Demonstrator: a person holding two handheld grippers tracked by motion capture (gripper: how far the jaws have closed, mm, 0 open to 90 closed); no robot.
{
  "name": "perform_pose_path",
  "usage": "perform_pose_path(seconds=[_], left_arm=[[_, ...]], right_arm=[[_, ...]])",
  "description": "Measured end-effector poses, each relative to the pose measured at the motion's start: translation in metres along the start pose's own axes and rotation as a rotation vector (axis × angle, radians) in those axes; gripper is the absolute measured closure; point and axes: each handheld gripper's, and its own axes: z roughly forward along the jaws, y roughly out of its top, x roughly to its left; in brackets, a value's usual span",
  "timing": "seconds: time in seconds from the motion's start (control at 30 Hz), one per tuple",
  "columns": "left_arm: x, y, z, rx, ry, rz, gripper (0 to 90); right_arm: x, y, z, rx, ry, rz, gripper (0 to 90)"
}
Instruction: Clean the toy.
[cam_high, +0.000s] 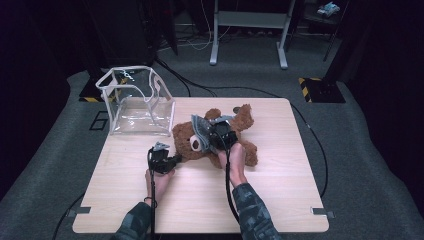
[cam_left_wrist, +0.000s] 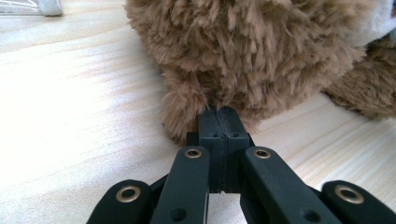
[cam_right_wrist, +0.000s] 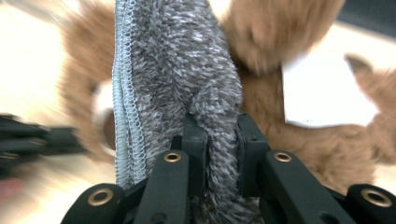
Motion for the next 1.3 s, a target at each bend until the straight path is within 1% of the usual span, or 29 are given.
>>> perform_pose_path(seconds=[0.03, 0.13, 0.17, 0.3, 0.37, 0.43, 0.47, 0.5, 0.53, 0.57, 0.6, 0.63, 0.67, 0.7, 0.73, 0.77, 0.8, 0.83, 0.87, 0.97, 1.0, 1.03, 1.07, 1.1, 1.17, 1.2, 1.23, 1.27, 1.3], left_arm=[[0.0, 0.0, 0.0, 0.001, 0.0, 0.0, 90.0], [0.0, 0.0, 0.0, 0.004, 0.001, 0.0, 90.0], [0.0, 0.0, 0.001, 0.001, 0.004, 0.0, 90.0], [0.0, 0.0, 0.0, 0.002, 0.003, -0.001, 90.0], [0.0, 0.0, 0.0, -0.002, 0.005, -0.001, 90.0], [0.0, 0.0, 0.0, 0.0, 0.002, 0.0, 90.0], [0.0, 0.0, 0.0, 0.001, 0.002, 0.0, 90.0], [0.0, 0.0, 0.0, 0.002, 0.002, 0.002, 90.0], [-0.001, 0.0, 0.0, 0.003, 0.002, 0.002, 89.9], [-0.001, 0.0, 0.0, 0.005, 0.0, 0.005, 89.9], [-0.001, 0.0, 0.0, 0.004, 0.0, 0.007, 89.9], [-0.001, 0.0, 0.0, 0.004, 0.0, 0.007, 89.9], [-0.001, 0.0, 0.0, 0.005, -0.002, 0.008, 89.9], [-0.001, 0.0, 0.0, 0.005, -0.002, 0.011, 89.9], [-0.001, 0.0, 0.0, 0.005, -0.005, 0.013, 89.8], [-0.001, 0.0, 0.0, 0.005, -0.005, 0.013, 89.8], [-0.002, 0.0, 0.001, 0.004, -0.003, 0.014, 89.7], [-0.002, 0.0, 0.001, 0.005, -0.002, 0.014, 89.7], [-0.002, 0.0, 0.001, 0.005, -0.002, 0.015, 89.7], [-0.002, 0.0, 0.001, 0.008, 0.005, 0.017, 88.7], [-0.003, 0.0, 0.001, 0.007, 0.006, 0.019, 87.7], [-0.003, 0.0, 0.001, 0.004, 0.008, 0.023, 85.3], [-0.004, 0.0, 0.0, 0.001, 0.009, 0.026, 80.5], [-0.005, 0.0, 0.0, -0.007, 0.011, 0.03, 74.8], [-0.006, -0.001, -0.002, -0.014, 0.023, 0.029, 60.1], [-0.005, -0.002, -0.004, -0.02, 0.027, 0.008, 51.9], [-0.006, -0.003, -0.008, -0.039, 0.043, -0.007, 44.3], [-0.007, -0.002, -0.011, -0.045, 0.04, 0.0, 37.2], [-0.01, -0.002, -0.014, -0.062, 0.04, 0.003, 34.6]], right_arm=[[0.0, 0.0, 0.0, 0.0, 0.0, 0.0, 77.9], [0.008, -0.015, 0.006, 0.009, 0.011, -0.017, 78.0], [0.011, -0.02, 0.007, 0.008, 0.011, 0.0, 77.9], [0.015, -0.037, 0.011, 0.029, 0.04, -0.003, 77.9], [0.017, -0.039, 0.008, 0.035, 0.048, -0.014, 77.9], [0.013, -0.034, -0.001, 0.005, 0.047, -0.026, 78.0], [0.006, -0.023, -0.015, -0.036, 0.02, -0.029, 78.0], [0.006, -0.023, -0.015, -0.036, 0.02, -0.029, 78.0], [0.0, -0.017, -0.021, -0.056, -0.003, -0.032, 78.0], [-0.006, -0.012, -0.026, -0.067, -0.021, -0.02, 78.0], [-0.014, -0.007, -0.028, -0.07, -0.041, -0.016, 78.0], [-0.023, -0.004, -0.027, -0.061, -0.062, -0.002, 78.1], [-0.029, -0.004, -0.025, -0.051, -0.072, 0.003, 78.1], [-0.037, -0.005, -0.021, -0.044, -0.086, 0.012, 78.0], [-0.053, -0.01, -0.017, -0.034, -0.099, 0.056, 78.0], [-0.059, -0.012, -0.017, -0.038, -0.112, 0.074, 78.0], [-0.064, -0.015, -0.018, -0.034, -0.133, 0.08, 78.0], [-0.064, -0.015, -0.018, -0.034, -0.133, 0.08, 78.0], [-0.069, -0.019, -0.018, -0.031, -0.148, 0.095, 78.1], [-0.081, -0.03, -0.018, -0.005, -0.18, 0.115, 78.0], [-0.086, -0.034, -0.017, 0.006, -0.178, 0.127, 77.9], [-0.089, -0.038, -0.017, 0.014, -0.18, 0.137, 77.9], [-0.092, -0.042, -0.016, 0.021, -0.164, 0.15, 78.0], [-0.093, -0.044, -0.015, 0.018, -0.153, 0.151, 78.0], [-0.092, -0.044, -0.016, 0.023, -0.153, 0.143, 78.0], [-0.09, -0.044, -0.017, 0.024, -0.152, 0.131, 78.0], [-0.089, -0.045, -0.018, 0.026, -0.151, 0.133, 78.0], [-0.088, -0.046, -0.018, 0.023, -0.15, 0.131, 78.0], [-0.088, -0.046, -0.018, 0.023, -0.145, 0.133, 78.0]])
